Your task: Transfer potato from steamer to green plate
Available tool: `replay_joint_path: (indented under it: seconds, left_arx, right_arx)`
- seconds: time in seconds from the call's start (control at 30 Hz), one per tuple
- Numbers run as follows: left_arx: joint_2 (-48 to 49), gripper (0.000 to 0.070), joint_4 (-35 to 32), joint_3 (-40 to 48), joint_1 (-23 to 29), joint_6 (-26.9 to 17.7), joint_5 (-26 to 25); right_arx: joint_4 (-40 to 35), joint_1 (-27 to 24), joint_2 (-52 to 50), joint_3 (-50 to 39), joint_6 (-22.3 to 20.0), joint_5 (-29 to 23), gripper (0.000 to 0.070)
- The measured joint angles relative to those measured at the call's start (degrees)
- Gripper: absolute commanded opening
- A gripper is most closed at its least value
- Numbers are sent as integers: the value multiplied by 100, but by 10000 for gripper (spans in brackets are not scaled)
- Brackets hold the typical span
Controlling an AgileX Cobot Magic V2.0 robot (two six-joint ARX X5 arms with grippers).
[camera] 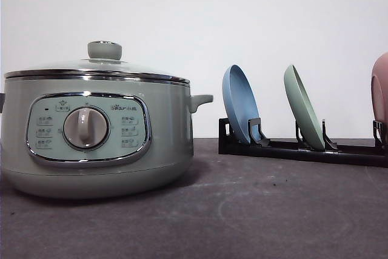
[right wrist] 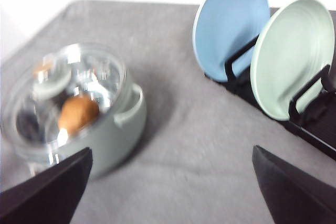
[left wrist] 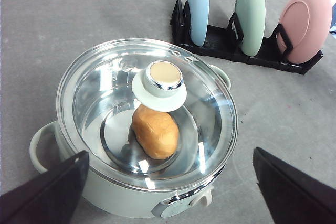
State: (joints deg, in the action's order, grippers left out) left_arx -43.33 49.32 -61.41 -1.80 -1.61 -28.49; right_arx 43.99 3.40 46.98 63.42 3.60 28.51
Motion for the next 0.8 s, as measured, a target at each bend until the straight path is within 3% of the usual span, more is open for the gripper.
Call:
replay_joint_path:
  seconds: [0.27,0.63,0.8]
  left_arx:
    - [0,637,0,0,0,0,0]
    - [0,637,0,0,0,0,0]
    - [0,637,0,0,0,0,0]
  right_arx:
    - [-282,0,1115,801,533,-2,611]
    - [-445,0,3247,2409,630,-21,610]
    - [-741,12,3989,2774,636,-290,610]
